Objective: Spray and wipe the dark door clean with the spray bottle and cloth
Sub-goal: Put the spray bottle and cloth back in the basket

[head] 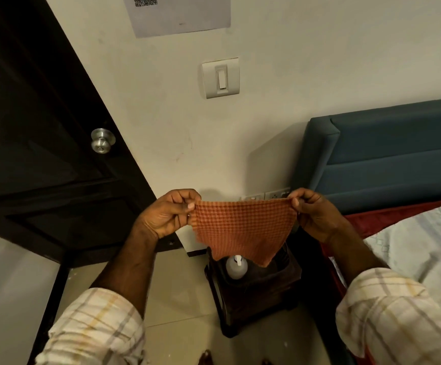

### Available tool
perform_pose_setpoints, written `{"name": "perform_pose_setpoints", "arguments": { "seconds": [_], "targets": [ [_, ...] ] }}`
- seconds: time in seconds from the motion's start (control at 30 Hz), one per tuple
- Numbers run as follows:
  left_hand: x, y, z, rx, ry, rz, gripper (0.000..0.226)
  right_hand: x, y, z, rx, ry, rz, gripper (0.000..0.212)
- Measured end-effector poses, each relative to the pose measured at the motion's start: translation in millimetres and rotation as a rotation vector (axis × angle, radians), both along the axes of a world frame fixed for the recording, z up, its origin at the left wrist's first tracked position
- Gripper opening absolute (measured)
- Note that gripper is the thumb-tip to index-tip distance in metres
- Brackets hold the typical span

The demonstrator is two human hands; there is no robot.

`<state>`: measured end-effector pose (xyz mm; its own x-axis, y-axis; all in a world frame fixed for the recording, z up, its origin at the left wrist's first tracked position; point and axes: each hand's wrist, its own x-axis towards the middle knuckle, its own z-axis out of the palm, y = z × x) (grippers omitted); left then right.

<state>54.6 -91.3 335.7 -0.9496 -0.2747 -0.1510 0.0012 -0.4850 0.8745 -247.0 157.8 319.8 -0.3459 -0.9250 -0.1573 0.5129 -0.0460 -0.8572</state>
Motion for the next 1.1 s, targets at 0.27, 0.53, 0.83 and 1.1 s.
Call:
{"name": "perform_pose_setpoints", "arguments": {
  "seconds": [0.27,0.53,0.83,1.1],
  "targets": [
    [-78,41,-28,-0.070,-0.543,0.565,0.022,4,-48,-47,0.609,0.406,-0.412,0.015],
    [-114,83,-32,-0.190,-0.353,0.527,0.017,32,-52,-35,0.488,0.828,-0.239,0.013],
    [-128,91,-37,-0.339,-0.385,0.489,0.022,40,-47,-30,0.359,0.820,-0.227,0.022],
    [-115,89,-32,-0.312,-0.343,0.360,0.029,36,-41,-25,0.351,0.821,-0.195,0.013]
  ]
}}
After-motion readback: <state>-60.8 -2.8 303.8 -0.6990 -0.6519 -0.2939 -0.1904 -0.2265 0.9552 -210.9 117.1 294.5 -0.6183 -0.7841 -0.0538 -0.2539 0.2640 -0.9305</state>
